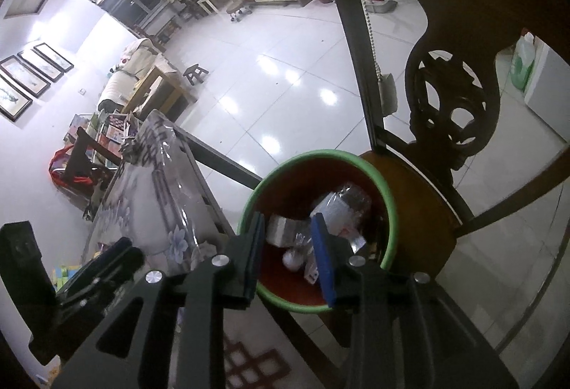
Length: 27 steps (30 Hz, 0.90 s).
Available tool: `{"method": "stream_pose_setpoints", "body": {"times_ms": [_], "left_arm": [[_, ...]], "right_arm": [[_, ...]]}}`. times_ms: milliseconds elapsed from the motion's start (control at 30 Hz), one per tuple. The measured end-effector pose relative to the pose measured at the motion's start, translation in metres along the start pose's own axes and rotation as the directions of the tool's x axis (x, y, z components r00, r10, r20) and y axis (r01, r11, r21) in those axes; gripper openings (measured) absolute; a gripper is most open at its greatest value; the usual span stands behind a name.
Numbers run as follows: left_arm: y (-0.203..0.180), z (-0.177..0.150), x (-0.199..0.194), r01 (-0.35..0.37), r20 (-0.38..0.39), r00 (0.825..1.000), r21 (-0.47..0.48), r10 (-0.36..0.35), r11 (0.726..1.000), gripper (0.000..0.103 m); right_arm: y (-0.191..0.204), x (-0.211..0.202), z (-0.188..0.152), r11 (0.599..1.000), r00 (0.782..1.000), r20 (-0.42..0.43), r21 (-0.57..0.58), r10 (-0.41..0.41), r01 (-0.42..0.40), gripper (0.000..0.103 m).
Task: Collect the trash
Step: 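Lower the bottle into the red bin and open the right gripper while the left holds the carton, then open the left gripper to drop the white milk carton into the bin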
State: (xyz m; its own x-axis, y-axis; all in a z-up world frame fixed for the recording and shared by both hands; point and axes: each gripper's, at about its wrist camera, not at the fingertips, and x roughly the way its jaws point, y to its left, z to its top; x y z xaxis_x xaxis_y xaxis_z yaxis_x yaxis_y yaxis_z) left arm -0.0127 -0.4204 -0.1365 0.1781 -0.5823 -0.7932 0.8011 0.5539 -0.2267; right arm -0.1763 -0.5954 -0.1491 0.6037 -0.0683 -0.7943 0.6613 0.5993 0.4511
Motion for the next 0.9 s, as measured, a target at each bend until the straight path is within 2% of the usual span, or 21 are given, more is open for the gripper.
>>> {"method": "stream_pose_setpoints", "body": {"times_ms": [167, 300, 567, 800, 867, 900], "left_arm": [[0.029, -0.014, -0.041, -0.059, 0.057, 0.996, -0.059, 0.063, 0.996, 0.068], [0.061, -0.034, -0.075, -0.107, 0.080, 0.990, -0.142, 0.119, 0.984, 0.068], [0.122, -0.082, -0.133, -0.194, 0.098, 0.969, -0.258, 0.226, 0.947, 0.068], [0.183, -0.123, -0.174, -0.263, 0.083, 0.949, -0.332, 0.306, 0.906, 0.068], [0.200, -0.132, -0.183, -0.280, 0.076, 0.943, -0.352, 0.325, 0.893, 0.068], [0.210, -0.137, -0.186, -0.287, 0.071, 0.940, -0.366, 0.335, 0.885, 0.068]], "right_arm": [[0.025, -0.006, -0.012, 0.999, 1.000, 0.004, -0.048, 0.015, -0.015, 0.033], [0.057, -0.002, -0.023, 0.993, 1.000, -0.012, -0.111, 0.026, -0.027, 0.041], [0.131, 0.017, -0.056, 0.969, 0.996, -0.064, -0.233, 0.066, -0.079, 0.042], [0.208, 0.046, -0.094, 0.928, 0.987, -0.136, -0.348, 0.088, -0.131, 0.043], [0.228, 0.056, -0.100, 0.915, 0.984, -0.153, -0.376, 0.094, -0.146, 0.046], [0.239, 0.061, -0.103, 0.908, 0.982, -0.164, -0.389, 0.097, -0.155, 0.051]]}}
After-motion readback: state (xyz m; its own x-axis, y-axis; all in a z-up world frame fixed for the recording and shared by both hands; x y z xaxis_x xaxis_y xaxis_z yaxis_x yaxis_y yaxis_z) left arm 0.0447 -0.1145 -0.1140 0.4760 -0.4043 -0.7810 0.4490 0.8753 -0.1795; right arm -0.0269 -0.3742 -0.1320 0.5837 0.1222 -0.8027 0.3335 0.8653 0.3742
